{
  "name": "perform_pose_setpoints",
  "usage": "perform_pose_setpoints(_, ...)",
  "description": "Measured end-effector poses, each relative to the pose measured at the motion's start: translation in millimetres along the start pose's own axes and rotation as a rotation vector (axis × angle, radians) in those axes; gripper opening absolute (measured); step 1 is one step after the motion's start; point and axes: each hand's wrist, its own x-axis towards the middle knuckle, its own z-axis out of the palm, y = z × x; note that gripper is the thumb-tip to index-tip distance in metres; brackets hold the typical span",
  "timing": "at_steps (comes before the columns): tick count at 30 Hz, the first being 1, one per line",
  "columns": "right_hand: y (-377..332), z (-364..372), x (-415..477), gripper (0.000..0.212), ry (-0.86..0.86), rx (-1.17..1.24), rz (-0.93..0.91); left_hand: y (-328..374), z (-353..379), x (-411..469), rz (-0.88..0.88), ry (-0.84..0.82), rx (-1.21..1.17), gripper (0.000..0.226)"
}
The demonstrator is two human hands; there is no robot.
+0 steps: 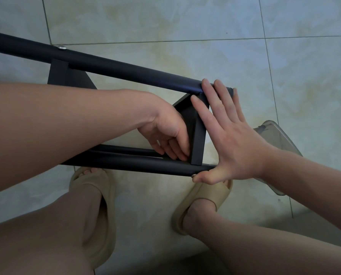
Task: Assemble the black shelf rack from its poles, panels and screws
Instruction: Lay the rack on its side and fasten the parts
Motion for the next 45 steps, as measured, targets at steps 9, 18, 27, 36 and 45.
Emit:
perform_pose_setpoints(9,-1.5,-1.9,1.1,0.139,-0.014,0.006,0.008,-3.9,1.5,0.7,0.000,-0.003,-0.021,0.011)
perform_pose_setpoints(18,-1.4,-1.9,1.6,0.139,0.001,0.003,0.004,-6.1,0.3,-3.4,0.037,-0.042,-0.046,0.019)
perform_pose_setpoints(27,-2.0,-3.2,2.4,0.139,-0.005,0.007,0.004,-2.6,-0.5,-3.6,0.057,-0.013,-0.044,0.021)
perform_pose_setpoints(36,-2.3,-4.5,3.3,0.140,-0.011,-0.008,0.005,-2.4,-1.5,-3.3,0.051,0.016,-0.021,0.010)
perform_pose_setpoints(45,-2.5,-8.9,7.0,0.142,-0.009,-0.098,-0.018,-1.7,-4.9,-7.1,0.043,-0.021,-0.048,0.016)
